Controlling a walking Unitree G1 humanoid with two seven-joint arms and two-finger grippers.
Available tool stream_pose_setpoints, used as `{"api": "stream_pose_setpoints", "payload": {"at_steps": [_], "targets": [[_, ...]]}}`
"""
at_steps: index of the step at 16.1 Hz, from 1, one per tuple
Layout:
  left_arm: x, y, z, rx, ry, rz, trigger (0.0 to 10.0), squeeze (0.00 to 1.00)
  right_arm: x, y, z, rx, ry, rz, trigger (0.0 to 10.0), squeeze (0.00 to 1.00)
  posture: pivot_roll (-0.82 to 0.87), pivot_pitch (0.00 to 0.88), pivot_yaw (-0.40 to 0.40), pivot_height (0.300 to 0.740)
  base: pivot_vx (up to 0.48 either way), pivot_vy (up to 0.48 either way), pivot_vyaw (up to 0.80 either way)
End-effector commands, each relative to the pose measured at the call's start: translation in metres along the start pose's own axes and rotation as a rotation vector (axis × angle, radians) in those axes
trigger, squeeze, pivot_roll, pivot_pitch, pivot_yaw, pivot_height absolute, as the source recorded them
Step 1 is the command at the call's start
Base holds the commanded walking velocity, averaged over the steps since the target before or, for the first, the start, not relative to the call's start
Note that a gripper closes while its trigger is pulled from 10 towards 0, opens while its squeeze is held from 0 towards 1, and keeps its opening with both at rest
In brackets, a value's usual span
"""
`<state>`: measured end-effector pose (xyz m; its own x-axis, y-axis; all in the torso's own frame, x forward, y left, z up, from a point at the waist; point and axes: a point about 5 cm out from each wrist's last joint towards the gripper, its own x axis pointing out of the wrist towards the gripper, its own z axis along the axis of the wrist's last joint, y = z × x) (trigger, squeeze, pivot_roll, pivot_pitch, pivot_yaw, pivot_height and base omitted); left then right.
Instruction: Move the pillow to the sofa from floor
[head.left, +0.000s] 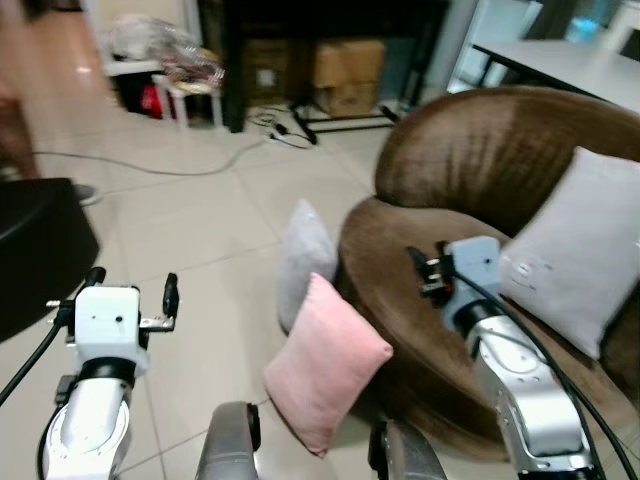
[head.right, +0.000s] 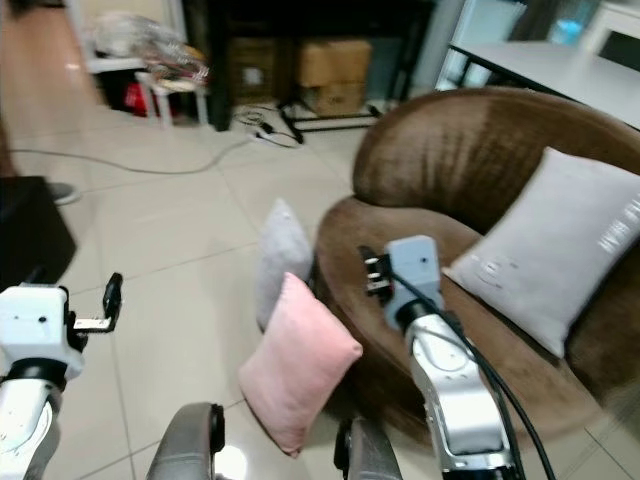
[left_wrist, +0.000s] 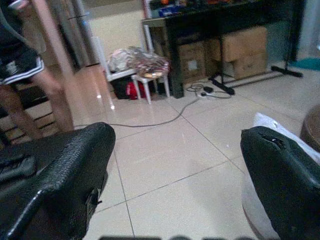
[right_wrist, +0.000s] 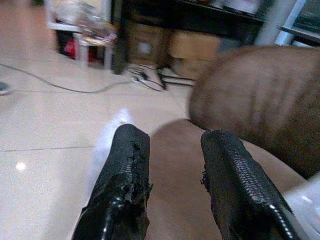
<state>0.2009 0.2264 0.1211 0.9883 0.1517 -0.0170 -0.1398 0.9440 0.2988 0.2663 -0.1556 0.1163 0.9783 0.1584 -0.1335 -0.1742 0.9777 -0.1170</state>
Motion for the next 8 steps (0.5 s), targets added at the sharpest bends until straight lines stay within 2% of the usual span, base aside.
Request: {"api": "stream_pose_setpoints", "payload": {"at_steps": [1, 5, 8], "targets": [[0.0009, -0.0007, -0.0017, 0.005, 0.003, -0.02, 10.0, 0.0, -0.0013, -0.0082, -0.0027, -0.012, 0.006, -0.035, 10.0, 0.0, -0.02, 0.0, -0.058, 0.631, 0.0, 0.0, 0.0], [0.0009, -0.0023, -0.0033, -0.003, 0.001, -0.027, 10.0, 0.0, -0.0013, -0.0074, -0.0052, 0.015, 0.006, -0.047, 10.0, 0.0, -0.02, 0.0, -0.049, 0.616, 0.0, 0.0, 0.0], [0.0035, -0.0016, -0.0012, -0.007, -0.012, -0.03, 10.0, 0.0, -0.002, -0.0044, -0.0051, 0.024, -0.005, -0.034, 10.0, 0.0, -0.03, 0.0, -0.045, 0.586, 0.0, 0.0, 0.0]]}}
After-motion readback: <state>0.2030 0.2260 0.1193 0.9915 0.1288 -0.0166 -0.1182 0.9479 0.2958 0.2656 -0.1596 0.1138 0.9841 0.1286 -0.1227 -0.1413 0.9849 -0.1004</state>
